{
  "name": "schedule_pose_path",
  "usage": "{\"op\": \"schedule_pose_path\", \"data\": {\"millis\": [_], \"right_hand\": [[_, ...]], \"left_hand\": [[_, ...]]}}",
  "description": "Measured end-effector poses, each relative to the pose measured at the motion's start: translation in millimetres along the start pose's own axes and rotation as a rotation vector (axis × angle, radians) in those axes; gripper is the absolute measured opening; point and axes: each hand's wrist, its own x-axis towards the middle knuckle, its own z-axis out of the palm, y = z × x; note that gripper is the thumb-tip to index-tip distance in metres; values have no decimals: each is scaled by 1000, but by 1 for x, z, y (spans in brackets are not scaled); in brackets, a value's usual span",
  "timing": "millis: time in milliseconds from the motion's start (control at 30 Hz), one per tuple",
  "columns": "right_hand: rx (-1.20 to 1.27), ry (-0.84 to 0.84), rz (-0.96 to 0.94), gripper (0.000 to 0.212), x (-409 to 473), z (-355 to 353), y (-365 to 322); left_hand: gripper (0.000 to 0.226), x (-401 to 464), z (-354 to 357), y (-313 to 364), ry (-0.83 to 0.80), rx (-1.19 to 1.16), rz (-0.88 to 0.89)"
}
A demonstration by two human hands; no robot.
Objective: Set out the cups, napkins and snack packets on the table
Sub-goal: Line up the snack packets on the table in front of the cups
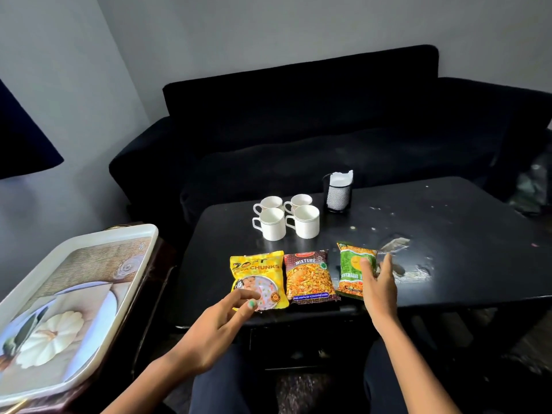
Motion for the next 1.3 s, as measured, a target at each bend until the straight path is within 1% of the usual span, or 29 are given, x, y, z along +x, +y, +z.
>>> {"op": "schedule_pose_path", "data": {"millis": [133, 200, 267, 433, 533, 600, 667, 733, 800, 867, 933, 1000, 1067, 1100, 1133, 1200, 1300], "right_hand": [[-276, 13, -126, 52, -5, 0, 1], [-375, -16, -163, 51, -5, 0, 2], [-418, -50, -192, 52, -5, 1, 2], [-438, -86, -199, 53, -7, -2, 0], [-432, 4, -209, 51, -10, -5, -4], [-401, 93, -263, 43, -16, -4, -9], [-374, 152, -330, 35, -23, -1, -14], [-354, 172, -420, 32, -31, 4, -19], [-351, 162, -530, 30, -41, 14, -24], [-361, 114, -618, 29, -53, 26, -28], [-375, 20, -696, 30, -66, 41, -29], [-425, -123, -808, 24, -77, 53, -32], [-537, -283, -944, 19, -80, 62, -40], [-600, -357, -995, 21, -80, 66, -46], [-657, -426, -1017, 26, -78, 70, -53], [-767, -528, -1000, 34, -71, 75, -65], [-954, -690, -975, 43, -63, 80, -71]], "left_hand": [[38, 0, -1, 1, -6, 42, 7], [36, 0, -2, 3, -4, 55, 17], [35, -1, -5, 7, 4, 73, 26], [36, -5, -14, 17, 46, 112, 51], [37, -6, -18, 24, 79, 147, 59], [37, -6, -20, 26, 85, 178, 62], [33, -6, -19, 27, 94, 250, 68], [29, -6, -18, 26, 111, 346, 78], [32, -6, -17, 23, 111, 442, 72], [39, -3, -15, 19, 79, 544, 41], [48, 4, -11, 12, 31, 629, -18], [57, 15, -5, 5, -13, 690, -89], [58, 33, 1, 2, -42, 703, -148], [57, 41, 6, 2, -47, 674, -183], [56, 50, 11, 2, -42, 625, -224], [53, 64, 23, -1, 1, 526, -292], [50, 73, 42, -14, 41, 511, -298]]}}
